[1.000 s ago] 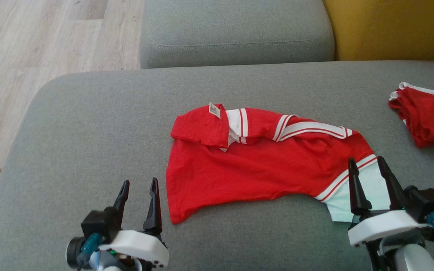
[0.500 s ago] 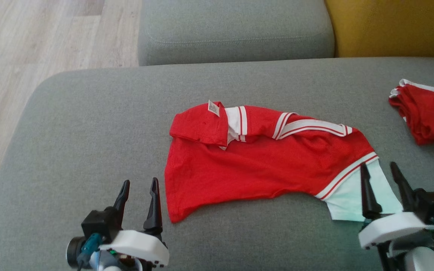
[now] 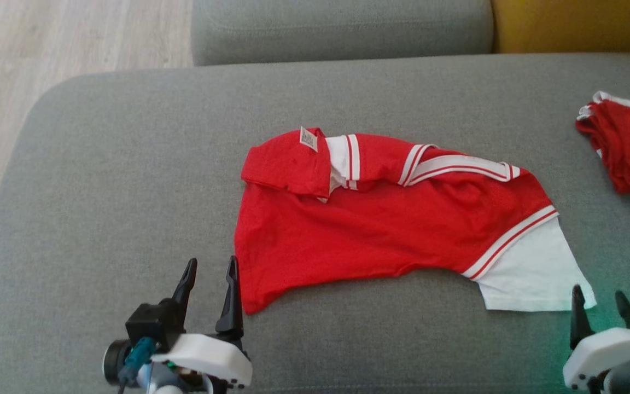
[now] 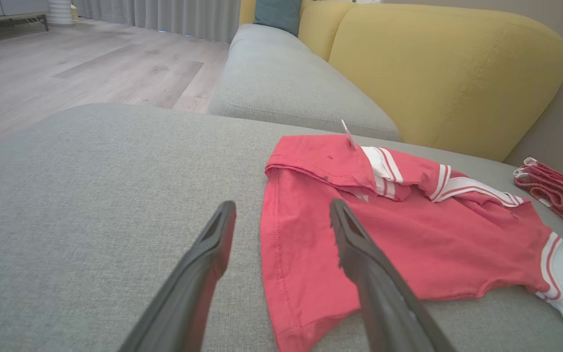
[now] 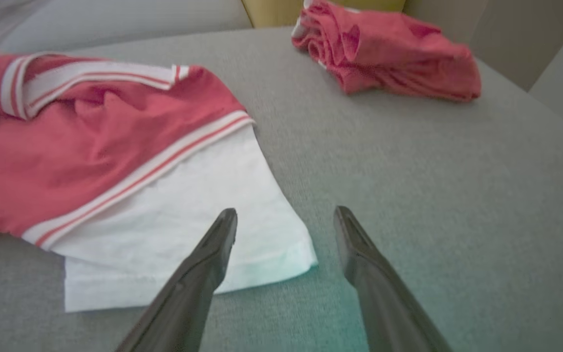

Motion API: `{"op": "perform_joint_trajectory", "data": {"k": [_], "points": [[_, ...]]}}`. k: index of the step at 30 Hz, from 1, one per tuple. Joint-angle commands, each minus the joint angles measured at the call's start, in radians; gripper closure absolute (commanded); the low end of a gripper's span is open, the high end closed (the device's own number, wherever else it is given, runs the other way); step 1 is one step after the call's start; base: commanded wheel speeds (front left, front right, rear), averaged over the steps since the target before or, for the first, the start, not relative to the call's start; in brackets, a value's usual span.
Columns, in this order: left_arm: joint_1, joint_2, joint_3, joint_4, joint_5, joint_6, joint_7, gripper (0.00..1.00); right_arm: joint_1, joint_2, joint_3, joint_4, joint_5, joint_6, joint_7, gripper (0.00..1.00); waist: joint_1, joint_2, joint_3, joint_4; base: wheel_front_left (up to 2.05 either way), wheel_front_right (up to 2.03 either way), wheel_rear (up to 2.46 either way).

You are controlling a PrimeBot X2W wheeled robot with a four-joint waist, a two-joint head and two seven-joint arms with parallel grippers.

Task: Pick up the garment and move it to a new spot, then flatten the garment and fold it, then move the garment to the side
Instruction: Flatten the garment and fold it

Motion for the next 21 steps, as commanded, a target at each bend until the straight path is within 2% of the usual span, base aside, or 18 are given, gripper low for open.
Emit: {"op": "perform_joint_trajectory", "data": {"k": [1, 6, 12, 21], "points": [[-0.048, 0.000, 0.024, -0.033, 0.001, 0.004, -0.012, 0.00, -0.029, -0.007, 0.016, -0.016, -0.001, -0.001, 0.002, 0.00, 0.0000, 0.0000, 0.014, -0.002, 0.00, 0.00, 0.00], [-0.057, 0.000, 0.017, -0.034, 0.002, 0.003, -0.012, 0.00, -0.087, -0.007, 0.016, 0.051, 0.048, -0.001, 0.034, 0.00, 0.0000, 0.0000, 0.040, -0.002, 0.00, 0.00, 0.00], [-0.063, 0.000, 0.009, -0.032, 0.005, 0.000, -0.012, 0.00, -0.132, -0.007, -0.011, 0.082, 0.003, -0.001, 0.060, 0.00, 0.0000, 0.0000, 0.051, 0.013, 0.00, 0.00, 0.00], [-0.057, 0.000, 0.006, -0.039, 0.003, 0.007, -0.012, 0.00, -0.109, -0.007, -0.047, 0.087, -0.018, -0.001, 0.051, 0.00, 0.0000, 0.0000, 0.055, 0.023, 0.00, 0.00, 0.00]]}}
